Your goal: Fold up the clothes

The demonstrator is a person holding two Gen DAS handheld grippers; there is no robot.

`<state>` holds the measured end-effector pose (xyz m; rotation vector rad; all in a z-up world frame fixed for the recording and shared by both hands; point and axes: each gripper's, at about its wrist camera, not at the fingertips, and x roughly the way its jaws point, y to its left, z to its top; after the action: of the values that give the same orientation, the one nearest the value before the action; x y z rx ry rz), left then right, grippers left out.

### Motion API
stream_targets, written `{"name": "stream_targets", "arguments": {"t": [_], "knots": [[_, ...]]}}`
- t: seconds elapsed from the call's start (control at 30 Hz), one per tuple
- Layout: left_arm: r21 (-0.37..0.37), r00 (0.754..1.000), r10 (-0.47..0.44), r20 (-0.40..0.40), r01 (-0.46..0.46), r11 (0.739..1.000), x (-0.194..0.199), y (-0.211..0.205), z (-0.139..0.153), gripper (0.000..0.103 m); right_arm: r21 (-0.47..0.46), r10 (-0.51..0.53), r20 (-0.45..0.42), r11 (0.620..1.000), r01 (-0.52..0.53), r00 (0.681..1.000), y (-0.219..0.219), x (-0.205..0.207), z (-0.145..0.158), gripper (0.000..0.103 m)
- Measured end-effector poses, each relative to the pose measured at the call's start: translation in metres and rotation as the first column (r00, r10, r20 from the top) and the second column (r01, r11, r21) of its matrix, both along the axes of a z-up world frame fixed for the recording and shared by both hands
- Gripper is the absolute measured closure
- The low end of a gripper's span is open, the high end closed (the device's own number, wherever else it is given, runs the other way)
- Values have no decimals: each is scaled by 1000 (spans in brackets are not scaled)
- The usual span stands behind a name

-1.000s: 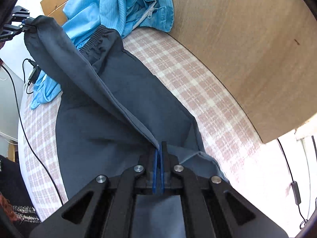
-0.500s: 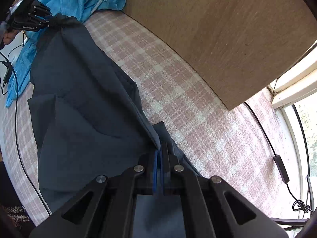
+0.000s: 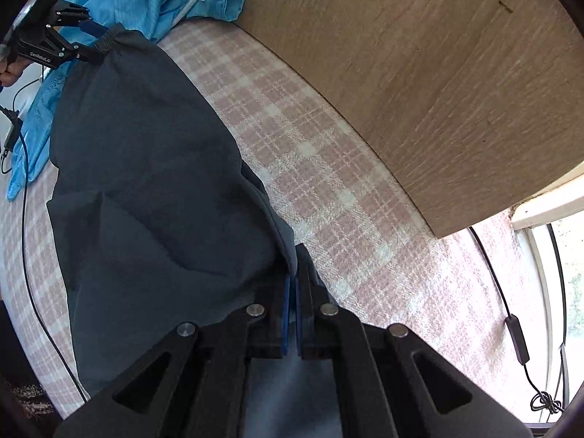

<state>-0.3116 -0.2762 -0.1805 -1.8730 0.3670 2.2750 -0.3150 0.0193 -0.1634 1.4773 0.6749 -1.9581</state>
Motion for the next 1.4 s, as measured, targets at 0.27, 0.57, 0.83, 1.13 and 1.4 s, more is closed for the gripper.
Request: {"name": "stream_targets", "arguments": {"t": [0.27, 0.57, 0.83, 1.13, 1.4], "knots": [[53, 1000, -1, -2, 1, 999, -11, -5, -18, 46, 13, 8, 16, 1000, -8, 1000, 7, -5, -12, 101], [93, 998, -10, -55, 15, 996, 18, -2, 11, 88, 2, -7, 9, 1000, 7, 1000, 23, -10, -10, 101], [23, 982, -42, -181, 47, 999, 52, 9, 55, 89, 18, -14, 6, 1000, 14, 1000, 37, -6, -10, 101], [41, 966, 12, -259, -1, 999, 124, 1, 88, 89, -12, 16, 4, 1000, -16, 1000, 42, 14, -7, 101], [11, 954, 212, -212, -215, 977, 88, -88, 91, 89, -68, 107, -59, 991, -111, 993, -38, 22, 0, 101]]}}
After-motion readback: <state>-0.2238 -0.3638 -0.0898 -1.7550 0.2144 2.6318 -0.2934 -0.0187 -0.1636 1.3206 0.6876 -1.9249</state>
